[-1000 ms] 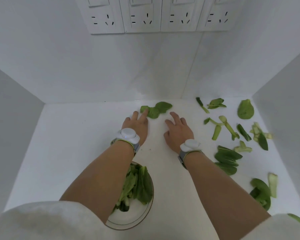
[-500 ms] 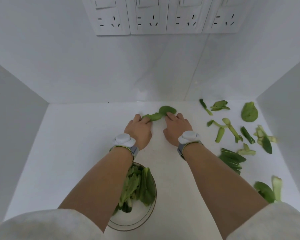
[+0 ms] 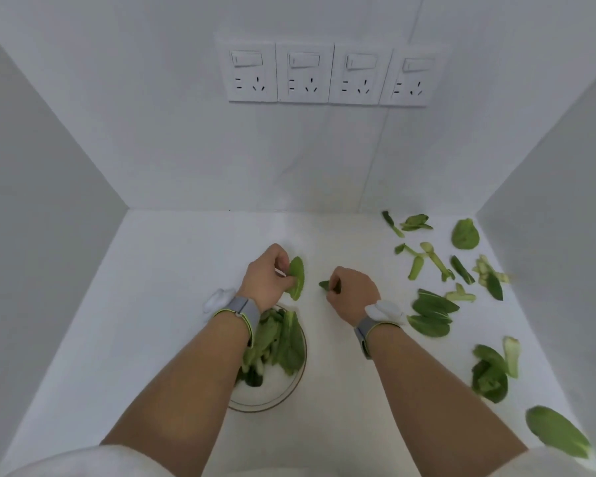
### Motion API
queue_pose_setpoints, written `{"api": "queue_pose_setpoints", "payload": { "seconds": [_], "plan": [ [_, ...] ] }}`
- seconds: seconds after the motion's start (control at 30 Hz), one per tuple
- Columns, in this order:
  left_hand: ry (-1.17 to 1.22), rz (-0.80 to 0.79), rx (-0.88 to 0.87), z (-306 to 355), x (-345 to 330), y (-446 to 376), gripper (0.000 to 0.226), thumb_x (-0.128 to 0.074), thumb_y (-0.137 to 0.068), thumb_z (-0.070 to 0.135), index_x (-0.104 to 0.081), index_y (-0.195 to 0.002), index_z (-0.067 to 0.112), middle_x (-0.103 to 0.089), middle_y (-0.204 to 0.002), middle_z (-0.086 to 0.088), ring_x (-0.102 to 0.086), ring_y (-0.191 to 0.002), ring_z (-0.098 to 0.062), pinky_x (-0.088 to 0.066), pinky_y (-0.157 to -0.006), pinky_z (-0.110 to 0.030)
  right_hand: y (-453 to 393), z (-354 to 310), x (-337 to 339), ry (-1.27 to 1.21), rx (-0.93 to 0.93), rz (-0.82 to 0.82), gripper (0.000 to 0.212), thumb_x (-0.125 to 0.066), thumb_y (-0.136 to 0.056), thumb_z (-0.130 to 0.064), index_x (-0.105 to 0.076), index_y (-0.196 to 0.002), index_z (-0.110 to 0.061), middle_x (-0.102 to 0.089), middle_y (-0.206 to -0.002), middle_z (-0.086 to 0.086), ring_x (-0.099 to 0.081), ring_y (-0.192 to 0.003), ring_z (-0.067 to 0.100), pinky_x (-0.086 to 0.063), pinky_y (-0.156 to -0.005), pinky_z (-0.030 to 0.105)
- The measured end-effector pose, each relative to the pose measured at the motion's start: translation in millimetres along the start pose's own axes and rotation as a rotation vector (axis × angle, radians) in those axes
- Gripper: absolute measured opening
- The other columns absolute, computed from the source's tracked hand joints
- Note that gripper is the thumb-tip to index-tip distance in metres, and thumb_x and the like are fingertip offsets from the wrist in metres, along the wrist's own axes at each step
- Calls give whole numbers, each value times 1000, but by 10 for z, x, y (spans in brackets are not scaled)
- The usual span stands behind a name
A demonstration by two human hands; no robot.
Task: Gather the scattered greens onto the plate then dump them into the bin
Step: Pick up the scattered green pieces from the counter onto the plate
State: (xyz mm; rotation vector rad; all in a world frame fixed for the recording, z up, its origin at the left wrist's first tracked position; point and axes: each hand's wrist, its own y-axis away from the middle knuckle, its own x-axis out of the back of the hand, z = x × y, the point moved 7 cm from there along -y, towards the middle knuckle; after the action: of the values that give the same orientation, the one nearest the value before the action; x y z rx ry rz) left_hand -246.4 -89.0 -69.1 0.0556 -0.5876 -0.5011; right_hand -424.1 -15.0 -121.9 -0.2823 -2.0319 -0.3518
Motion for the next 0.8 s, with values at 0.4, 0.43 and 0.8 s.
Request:
{"api": "queue_pose_setpoints", "payload": {
  "seconds": [0.4, 0.43, 0.8],
  "plan": [
    [210, 105, 108, -415, 495, 749, 28, -62, -83, 13, -75, -94, 34, -68, -89, 19, -60, -64, -1, -47, -60, -10, 494, -437, -71, -722, -219, 117, 9, -70, -72, -23, -68, -80, -26, -68, -79, -12, -62, -75, 8, -48, -64, 21],
    [236, 130, 114, -447, 533, 762, 24, -63, -84, 14, -76, -91, 33, -70, -92, 18, -62, -67, -1, -48, -64, -11, 496, -458, -56, -763, -226, 143, 8, -70, -70, -23, -67, -76, -26, -68, -74, -12, -62, -71, 7, -46, -61, 20],
    [-307, 177, 87, -884, 641, 1249, 15, -64, -81, 15, -68, -89, 27, -57, -96, 2, -59, -82, -20, -51, -77, -32, 678, -881, -262, -906, -146, 66, 5, -74, -71, -29, -69, -73, -27, -71, -73, -7, -66, -73, 17, -56, -67, 32]
  ]
}}
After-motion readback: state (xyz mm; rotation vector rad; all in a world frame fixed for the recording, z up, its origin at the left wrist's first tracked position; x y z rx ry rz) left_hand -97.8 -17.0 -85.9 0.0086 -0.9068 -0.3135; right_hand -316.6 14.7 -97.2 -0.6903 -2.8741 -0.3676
